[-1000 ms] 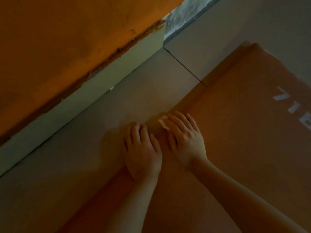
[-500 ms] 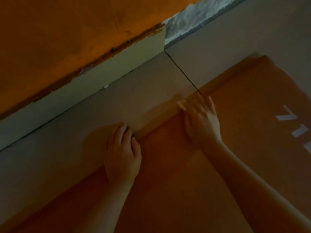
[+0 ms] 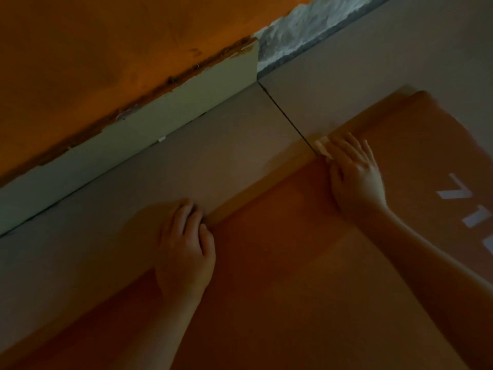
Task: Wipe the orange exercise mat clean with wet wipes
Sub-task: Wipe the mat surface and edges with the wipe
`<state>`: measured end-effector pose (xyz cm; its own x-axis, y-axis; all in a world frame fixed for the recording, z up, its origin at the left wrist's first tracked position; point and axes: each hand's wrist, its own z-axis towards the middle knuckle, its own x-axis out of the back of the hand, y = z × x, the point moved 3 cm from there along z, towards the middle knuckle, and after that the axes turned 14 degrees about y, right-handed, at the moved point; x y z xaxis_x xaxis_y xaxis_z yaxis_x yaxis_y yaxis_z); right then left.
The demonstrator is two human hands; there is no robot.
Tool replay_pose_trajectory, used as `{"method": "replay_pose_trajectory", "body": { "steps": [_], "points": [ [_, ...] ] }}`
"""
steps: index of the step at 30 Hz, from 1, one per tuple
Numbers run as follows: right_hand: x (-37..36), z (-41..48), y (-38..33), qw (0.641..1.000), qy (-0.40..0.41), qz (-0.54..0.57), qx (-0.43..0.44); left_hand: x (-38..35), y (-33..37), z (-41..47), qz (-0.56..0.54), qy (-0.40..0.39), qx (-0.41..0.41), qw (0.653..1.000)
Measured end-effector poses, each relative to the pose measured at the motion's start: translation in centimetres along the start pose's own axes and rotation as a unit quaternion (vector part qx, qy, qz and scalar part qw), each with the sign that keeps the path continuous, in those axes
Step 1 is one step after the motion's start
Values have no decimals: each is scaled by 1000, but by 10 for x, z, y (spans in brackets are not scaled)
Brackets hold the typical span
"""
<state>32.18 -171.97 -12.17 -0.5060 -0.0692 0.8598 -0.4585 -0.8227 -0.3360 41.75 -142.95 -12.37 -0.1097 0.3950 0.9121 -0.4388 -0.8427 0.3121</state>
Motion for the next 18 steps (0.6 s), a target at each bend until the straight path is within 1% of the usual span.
{"method": "replay_pose_trajectory", "body": {
  "steps": [2, 5, 14, 16, 18],
  "points": [
    [-3, -5, -2, 1000, 12, 14, -21, 1, 0, -1, -1, 1, 1, 1000],
    [-2, -4, -4, 999, 17, 35, -26, 0, 0, 0, 1, -1, 3, 1000],
    [0, -3, -4, 999, 21, 39, -31, -4, 0, -1, 29, -38, -3, 999],
    [1, -4, -5, 998, 23, 42, -35, -2, 4, 0, 38, -44, 8, 998],
    [2, -5, -6, 998, 24, 39, -35, 0, 15, 9, 19, -33, 34, 999]
  ]
}}
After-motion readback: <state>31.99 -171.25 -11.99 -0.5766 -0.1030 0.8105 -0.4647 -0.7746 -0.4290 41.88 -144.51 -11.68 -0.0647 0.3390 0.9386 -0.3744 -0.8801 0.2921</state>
